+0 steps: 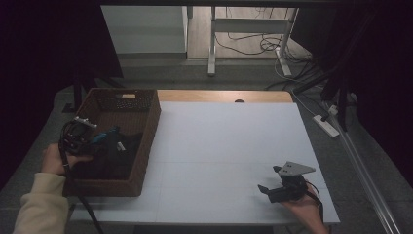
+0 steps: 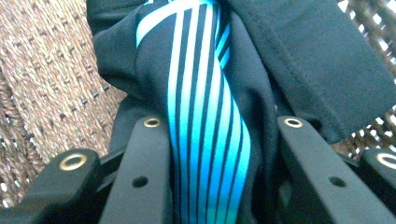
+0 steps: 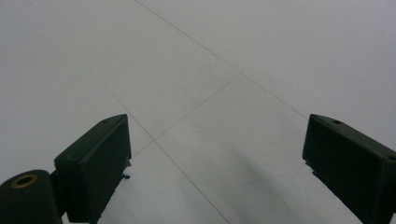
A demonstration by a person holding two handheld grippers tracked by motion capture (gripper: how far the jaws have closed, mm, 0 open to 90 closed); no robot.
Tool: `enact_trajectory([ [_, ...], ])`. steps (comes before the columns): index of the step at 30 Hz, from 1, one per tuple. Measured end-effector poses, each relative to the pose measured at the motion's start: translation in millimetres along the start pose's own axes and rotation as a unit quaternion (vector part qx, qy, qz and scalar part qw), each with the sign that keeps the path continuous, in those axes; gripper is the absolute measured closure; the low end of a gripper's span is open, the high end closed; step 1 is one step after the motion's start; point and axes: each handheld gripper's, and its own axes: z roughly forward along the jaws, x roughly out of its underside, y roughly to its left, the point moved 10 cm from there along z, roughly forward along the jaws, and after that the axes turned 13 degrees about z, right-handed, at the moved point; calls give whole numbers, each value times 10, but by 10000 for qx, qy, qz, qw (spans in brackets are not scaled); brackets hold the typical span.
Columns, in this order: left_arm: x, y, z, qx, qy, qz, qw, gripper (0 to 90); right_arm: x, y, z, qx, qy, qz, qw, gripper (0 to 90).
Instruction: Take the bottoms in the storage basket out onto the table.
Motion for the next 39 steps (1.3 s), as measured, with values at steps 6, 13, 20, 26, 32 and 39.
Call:
enact_trajectory([
  [6,-35,-21,-40,-42,-314,-126,9994,694,1,-2,1,0,4,-2,10000,77],
  [13,-49,-56,-123,-151,-642,-197,9976,694,-1,0,2,8,-2,-14,10000,77],
  [20,-104,-99,-189,-235,-987,-212,9946,694,-17,-11,-9,37,-60,9,10000,77],
  [26,-129,-142,-242,-212,-1291,-241,9911,694,-20,-11,-9,48,-70,16,10000,77],
  [32,-135,-186,-297,-259,-1579,-279,9867,693,-22,-7,-6,46,-73,6,10000,77],
  [39,-192,-221,-379,-415,-1877,-277,9810,693,-33,8,-12,49,-80,-37,9999,77],
])
